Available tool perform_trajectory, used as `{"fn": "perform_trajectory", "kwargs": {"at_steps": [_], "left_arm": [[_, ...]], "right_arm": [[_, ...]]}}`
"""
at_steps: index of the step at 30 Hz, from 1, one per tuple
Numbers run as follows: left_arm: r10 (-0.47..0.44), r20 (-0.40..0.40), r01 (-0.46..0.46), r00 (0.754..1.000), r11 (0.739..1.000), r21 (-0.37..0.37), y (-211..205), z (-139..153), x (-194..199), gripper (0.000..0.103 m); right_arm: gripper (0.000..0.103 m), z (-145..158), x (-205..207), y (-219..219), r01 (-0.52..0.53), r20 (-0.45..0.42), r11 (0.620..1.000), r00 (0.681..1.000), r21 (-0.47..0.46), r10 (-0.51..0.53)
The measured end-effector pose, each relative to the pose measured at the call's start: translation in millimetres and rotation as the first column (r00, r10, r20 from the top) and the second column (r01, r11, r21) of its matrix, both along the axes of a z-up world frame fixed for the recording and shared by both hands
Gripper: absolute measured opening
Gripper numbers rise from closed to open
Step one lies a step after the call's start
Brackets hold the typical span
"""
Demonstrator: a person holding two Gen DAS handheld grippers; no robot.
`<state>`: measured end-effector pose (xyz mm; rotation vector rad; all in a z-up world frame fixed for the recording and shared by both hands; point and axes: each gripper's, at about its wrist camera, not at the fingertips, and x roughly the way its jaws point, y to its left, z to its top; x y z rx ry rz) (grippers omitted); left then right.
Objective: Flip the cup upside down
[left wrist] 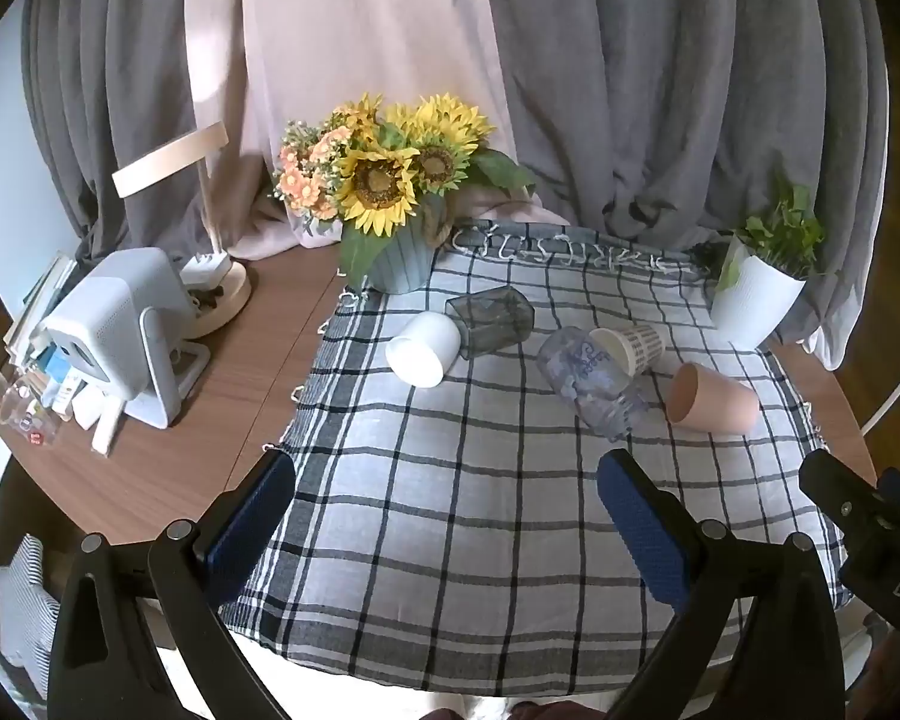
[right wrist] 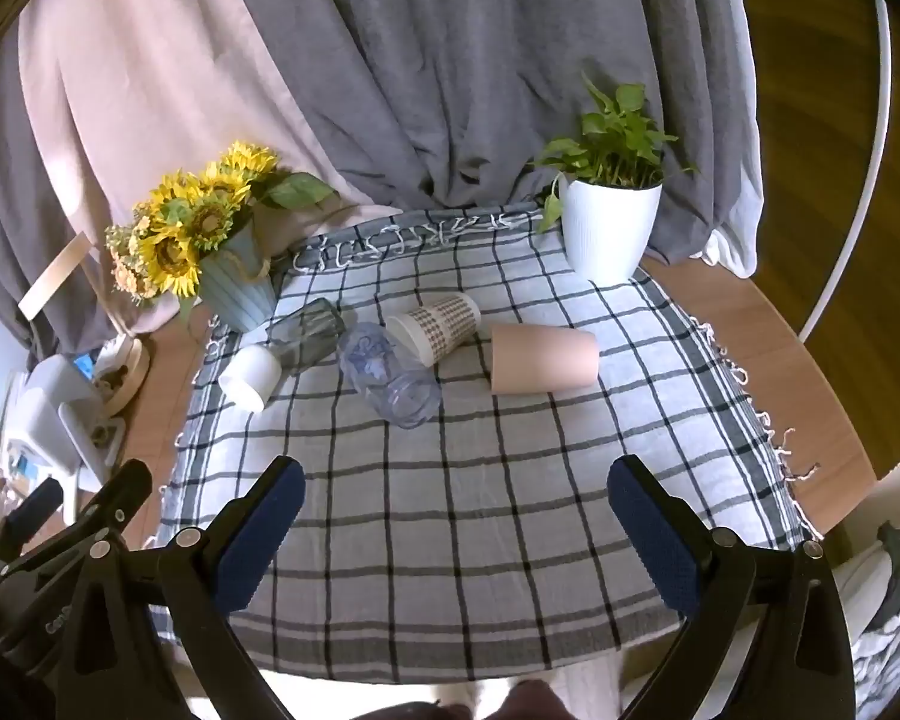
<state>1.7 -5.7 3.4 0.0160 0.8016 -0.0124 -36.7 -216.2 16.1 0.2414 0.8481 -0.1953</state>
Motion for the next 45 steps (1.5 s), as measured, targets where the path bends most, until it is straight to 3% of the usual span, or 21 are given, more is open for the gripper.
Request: {"fn": "perform_trajectory", "kwargs": {"at_steps": [45], "left_arm": [[-0.001,-0.011,0.001,1.0,1.0,-0.007,4.8,-8.9,-3.1,0.103]], "right_arm": [[0.102,-0.5,4.0,-0.9,-0.001,-0.006,1.0,1.0,0.002,0.001]]}}
